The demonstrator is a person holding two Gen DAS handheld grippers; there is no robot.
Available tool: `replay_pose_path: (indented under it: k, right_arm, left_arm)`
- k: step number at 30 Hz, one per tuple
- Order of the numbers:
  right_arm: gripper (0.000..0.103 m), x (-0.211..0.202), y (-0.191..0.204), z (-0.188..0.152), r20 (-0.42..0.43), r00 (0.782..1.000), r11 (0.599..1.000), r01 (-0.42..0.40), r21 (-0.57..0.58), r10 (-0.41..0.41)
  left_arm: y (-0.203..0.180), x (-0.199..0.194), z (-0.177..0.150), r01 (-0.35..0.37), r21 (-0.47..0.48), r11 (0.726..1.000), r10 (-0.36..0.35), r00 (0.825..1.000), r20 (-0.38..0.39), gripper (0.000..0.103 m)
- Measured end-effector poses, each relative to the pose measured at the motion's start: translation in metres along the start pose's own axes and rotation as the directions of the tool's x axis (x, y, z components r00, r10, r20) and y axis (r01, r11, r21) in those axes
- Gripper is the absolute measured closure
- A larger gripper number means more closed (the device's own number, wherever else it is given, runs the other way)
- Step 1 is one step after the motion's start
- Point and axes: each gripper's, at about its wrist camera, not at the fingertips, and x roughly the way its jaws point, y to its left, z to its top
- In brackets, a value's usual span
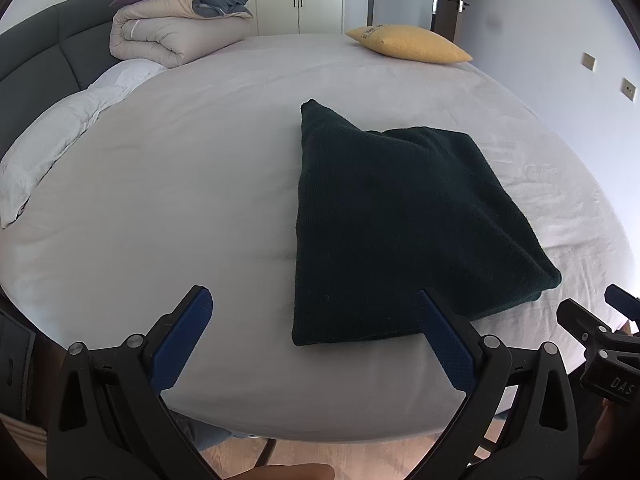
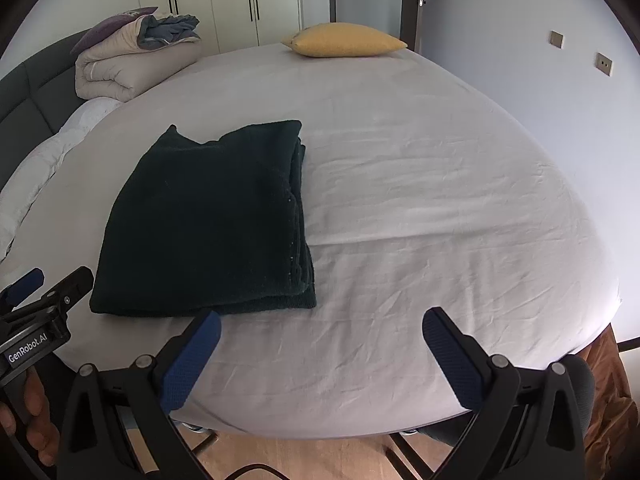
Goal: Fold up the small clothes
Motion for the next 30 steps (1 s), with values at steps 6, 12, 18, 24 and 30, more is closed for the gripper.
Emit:
replay_pose_path:
  k: [6,12,18,24,30]
  right_arm:
    - [0.0,0.0041,0.0011,0.0003,-0.013,1.0,1.0,0.018,-0.009,-0.018]
    - [0.0,0.0016,-0.0022,0.0,0.002,0.999,0.999,0.037,0.013,-0.037]
    - [0.0,-0.0001,-0.0015,-0.0008,0.009,0.999,0.999,0.04,0.014,-0.04]
    - [0.0,-0.001,-0.0023,-0.0013,0.01,0.999,0.999,0.042,0.022,-0.042]
    - [0.0,-0.0027,-0.0027,-0.0012,0.018,0.999,0.999,0.047,0.019,-0.048]
  left_arm:
    - [-0.0004,0.0025,-0.0003,-0.001,0.007,1.0,0.001,1.0,-0.002,0.0]
    - [-0.0006,0.0031,-0.0006,-0.001,0.009,1.0,0.001,1.0,-0.003,0.0]
    - [-0.0006,0.0033,-0.0015,-0.002,0.007,1.0,0.002,1.0,-0.004,0.0]
    - [-0.0009,0.0032,-0.0021,-0.002,0.006,1.0,0.002,1.0,-0.005,0.0]
    - [-0.0007,0.0033,-0.0025,-0.003,0.005,1.0,0.003,1.0,-0.006,0.0]
